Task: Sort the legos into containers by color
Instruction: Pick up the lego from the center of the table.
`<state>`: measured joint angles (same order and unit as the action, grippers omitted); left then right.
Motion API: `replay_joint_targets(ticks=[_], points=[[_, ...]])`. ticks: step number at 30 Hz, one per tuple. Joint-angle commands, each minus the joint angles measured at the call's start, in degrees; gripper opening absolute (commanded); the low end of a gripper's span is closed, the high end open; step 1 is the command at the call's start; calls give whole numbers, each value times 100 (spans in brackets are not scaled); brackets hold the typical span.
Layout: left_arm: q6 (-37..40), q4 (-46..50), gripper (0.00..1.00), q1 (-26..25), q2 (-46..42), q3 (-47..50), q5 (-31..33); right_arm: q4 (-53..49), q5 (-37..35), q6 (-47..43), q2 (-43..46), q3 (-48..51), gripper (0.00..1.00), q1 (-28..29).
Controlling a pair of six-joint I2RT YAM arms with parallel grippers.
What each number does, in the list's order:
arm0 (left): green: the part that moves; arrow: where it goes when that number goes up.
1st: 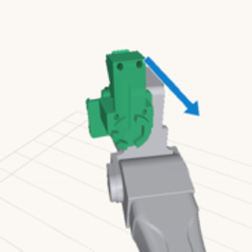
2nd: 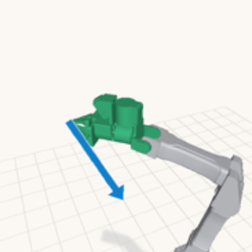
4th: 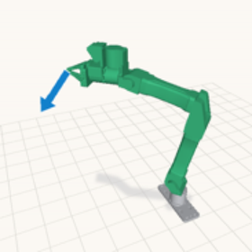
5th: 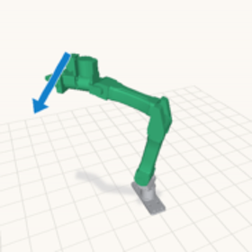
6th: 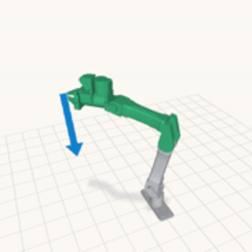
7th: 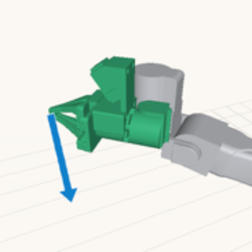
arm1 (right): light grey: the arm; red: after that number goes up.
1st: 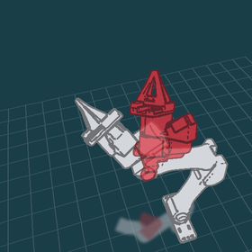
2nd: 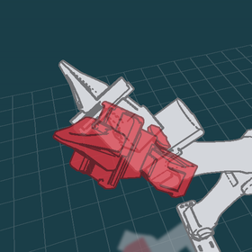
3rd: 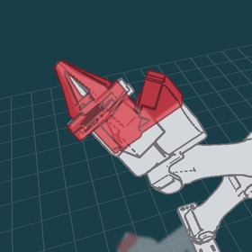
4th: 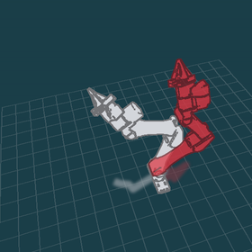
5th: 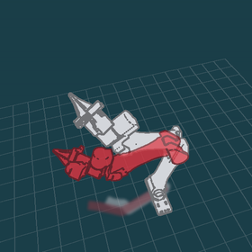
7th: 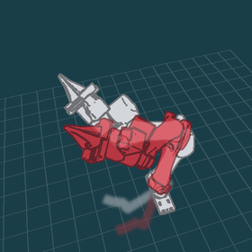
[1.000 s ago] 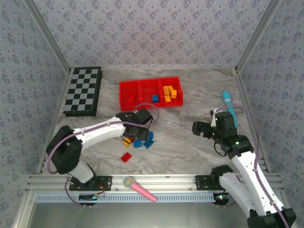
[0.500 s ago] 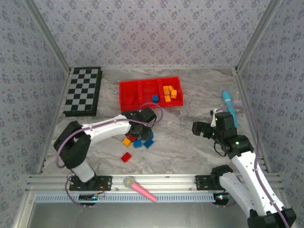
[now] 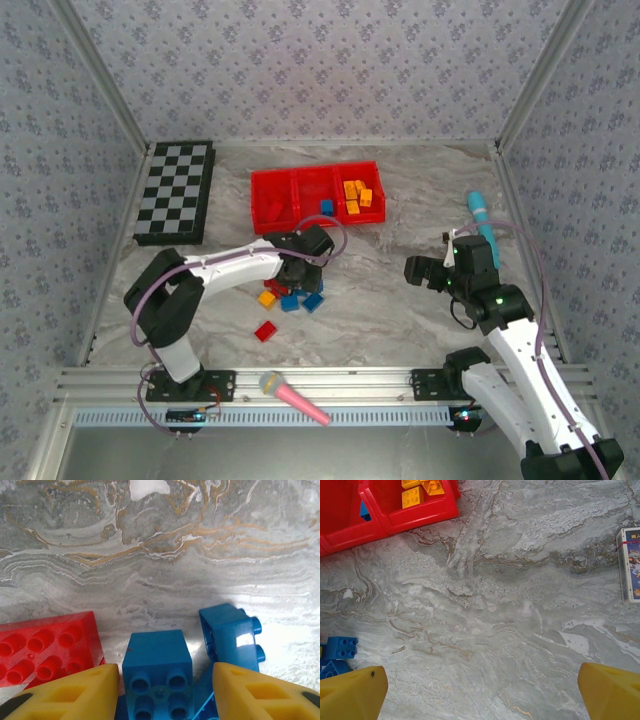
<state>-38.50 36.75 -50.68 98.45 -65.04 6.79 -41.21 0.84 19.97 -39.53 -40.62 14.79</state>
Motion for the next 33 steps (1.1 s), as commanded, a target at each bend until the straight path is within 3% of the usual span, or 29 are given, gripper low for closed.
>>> replay_joint_targets(ticks=[1, 23, 33], points=[[-157, -138, 49, 80, 90, 76, -87, -83, -32, 33, 26, 31, 100, 37], [-183, -414, 29, 275, 269, 144, -270, -107, -77, 34, 10, 19, 100, 37], [-255, -435, 21, 288, -411, 220, 144, -53, -67, 34, 68, 54, 100, 41]])
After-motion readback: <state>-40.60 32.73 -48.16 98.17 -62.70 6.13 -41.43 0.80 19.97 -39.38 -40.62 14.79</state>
